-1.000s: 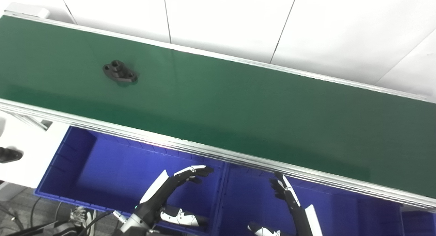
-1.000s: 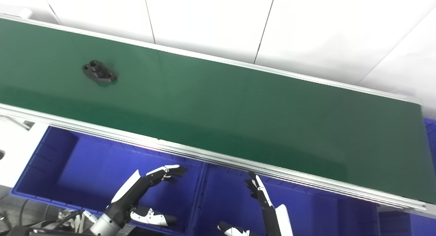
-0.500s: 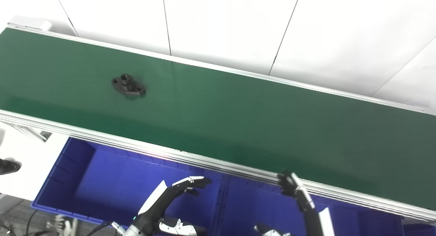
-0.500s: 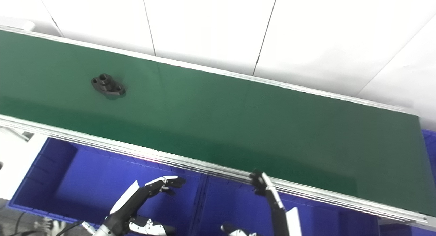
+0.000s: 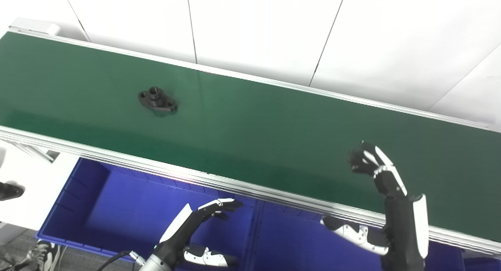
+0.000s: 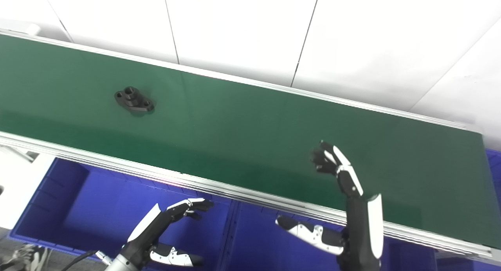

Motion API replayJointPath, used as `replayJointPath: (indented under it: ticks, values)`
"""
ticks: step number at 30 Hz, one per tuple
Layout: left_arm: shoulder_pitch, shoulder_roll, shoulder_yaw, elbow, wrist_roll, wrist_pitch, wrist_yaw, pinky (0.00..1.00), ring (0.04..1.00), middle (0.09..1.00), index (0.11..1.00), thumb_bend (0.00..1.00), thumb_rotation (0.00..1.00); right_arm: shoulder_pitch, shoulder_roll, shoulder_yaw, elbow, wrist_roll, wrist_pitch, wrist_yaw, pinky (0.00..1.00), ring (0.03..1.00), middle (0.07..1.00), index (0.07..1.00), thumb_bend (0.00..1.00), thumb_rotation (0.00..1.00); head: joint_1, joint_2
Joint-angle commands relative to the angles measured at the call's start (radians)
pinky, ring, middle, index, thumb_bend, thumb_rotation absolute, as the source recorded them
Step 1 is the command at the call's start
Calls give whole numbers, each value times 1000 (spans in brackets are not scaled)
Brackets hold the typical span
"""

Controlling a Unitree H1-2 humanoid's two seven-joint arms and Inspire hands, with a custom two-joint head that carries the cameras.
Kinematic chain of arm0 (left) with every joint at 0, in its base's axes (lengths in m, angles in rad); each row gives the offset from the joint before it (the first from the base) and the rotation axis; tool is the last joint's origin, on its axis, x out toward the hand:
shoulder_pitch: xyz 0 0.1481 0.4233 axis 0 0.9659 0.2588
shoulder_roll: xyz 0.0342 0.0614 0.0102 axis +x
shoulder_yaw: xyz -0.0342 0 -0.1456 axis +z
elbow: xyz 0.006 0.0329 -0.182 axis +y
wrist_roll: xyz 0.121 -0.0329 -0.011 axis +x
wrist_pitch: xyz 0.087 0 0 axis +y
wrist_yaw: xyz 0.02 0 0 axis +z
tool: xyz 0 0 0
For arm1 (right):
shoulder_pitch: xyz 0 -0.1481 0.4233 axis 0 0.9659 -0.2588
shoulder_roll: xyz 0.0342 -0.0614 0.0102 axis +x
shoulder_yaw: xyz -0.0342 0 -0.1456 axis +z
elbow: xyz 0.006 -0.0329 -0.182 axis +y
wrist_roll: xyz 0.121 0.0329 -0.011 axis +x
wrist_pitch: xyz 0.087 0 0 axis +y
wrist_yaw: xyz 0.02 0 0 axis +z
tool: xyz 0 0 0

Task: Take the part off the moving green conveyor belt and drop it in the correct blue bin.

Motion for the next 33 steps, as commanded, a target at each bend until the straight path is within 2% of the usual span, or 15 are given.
replayJointPath:
  ticks: [1, 4, 10, 19, 27, 33]
  values:
    - [-6, 15, -10, -12, 2, -30, 32, 692, 791, 839, 775, 875, 399, -20, -12, -14, -55, 8, 34, 27, 680, 750, 799, 857, 866, 418, -17, 1]
    - [-8, 21, -17, -13, 5, -30, 47, 689, 792, 842, 779, 880, 400, -45, -20, -21, -80, 8, 81, 59, 675, 747, 799, 853, 851, 384, -46, 9]
    - [-8, 29, -30, -18, 8, -30, 63, 693, 795, 842, 785, 886, 412, -57, -12, -24, -121, -25, 154, 97, 676, 761, 803, 862, 825, 360, -47, 17]
    - [-19, 39, -44, -16, -1, -30, 71, 683, 792, 845, 781, 881, 383, -104, -7, -22, -119, -63, 183, 124, 732, 779, 818, 879, 776, 355, -96, 15]
    - [-32, 52, -51, 0, -7, -30, 83, 677, 792, 845, 780, 884, 404, -164, -10, -20, -123, -149, 255, 169, 715, 774, 814, 893, 762, 396, -187, -3]
    - [-31, 57, -44, 0, -34, -30, 65, 670, 790, 847, 784, 888, 397, -201, -15, -10, -122, -192, 302, 211, 693, 774, 828, 887, 773, 407, -207, -9]
